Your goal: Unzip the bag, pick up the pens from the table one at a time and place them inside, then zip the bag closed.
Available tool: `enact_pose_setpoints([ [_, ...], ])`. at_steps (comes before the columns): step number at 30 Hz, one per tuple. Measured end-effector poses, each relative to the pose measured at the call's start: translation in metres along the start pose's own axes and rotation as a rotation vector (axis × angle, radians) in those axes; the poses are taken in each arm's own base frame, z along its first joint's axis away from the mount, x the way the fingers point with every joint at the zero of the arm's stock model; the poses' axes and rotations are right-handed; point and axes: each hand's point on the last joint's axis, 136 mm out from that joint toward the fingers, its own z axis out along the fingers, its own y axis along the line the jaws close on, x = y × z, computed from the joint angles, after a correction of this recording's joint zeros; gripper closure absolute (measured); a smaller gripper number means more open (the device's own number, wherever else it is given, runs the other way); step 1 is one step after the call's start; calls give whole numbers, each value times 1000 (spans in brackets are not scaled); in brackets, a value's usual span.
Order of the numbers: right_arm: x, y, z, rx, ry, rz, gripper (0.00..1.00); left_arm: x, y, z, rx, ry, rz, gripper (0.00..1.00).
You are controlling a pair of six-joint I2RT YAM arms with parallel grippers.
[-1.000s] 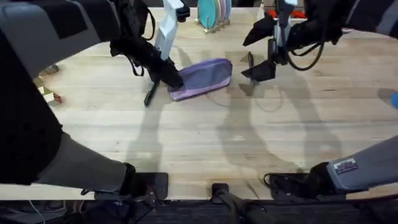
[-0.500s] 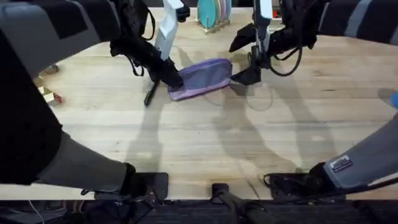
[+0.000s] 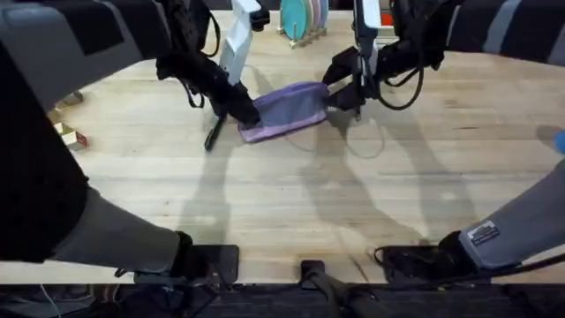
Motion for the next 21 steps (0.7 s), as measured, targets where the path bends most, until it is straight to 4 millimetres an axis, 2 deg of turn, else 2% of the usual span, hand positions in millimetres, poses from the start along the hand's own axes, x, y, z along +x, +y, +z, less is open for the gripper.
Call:
enact_pose_setpoints([
  [2, 0, 0, 0, 0, 0, -1, 717, 0, 0, 0, 0, 0, 0, 957],
  [5, -1, 1, 1, -5, -2, 0, 934, 0, 1, 0, -2, 0, 0, 957],
  [6, -1, 1, 1, -5, -2, -1, 956, 0, 1, 0, -2, 0, -1, 957],
  [21, -1, 1, 0, -4, -1, -1, 971, 1, 1, 0, -5, 2, -3, 957],
])
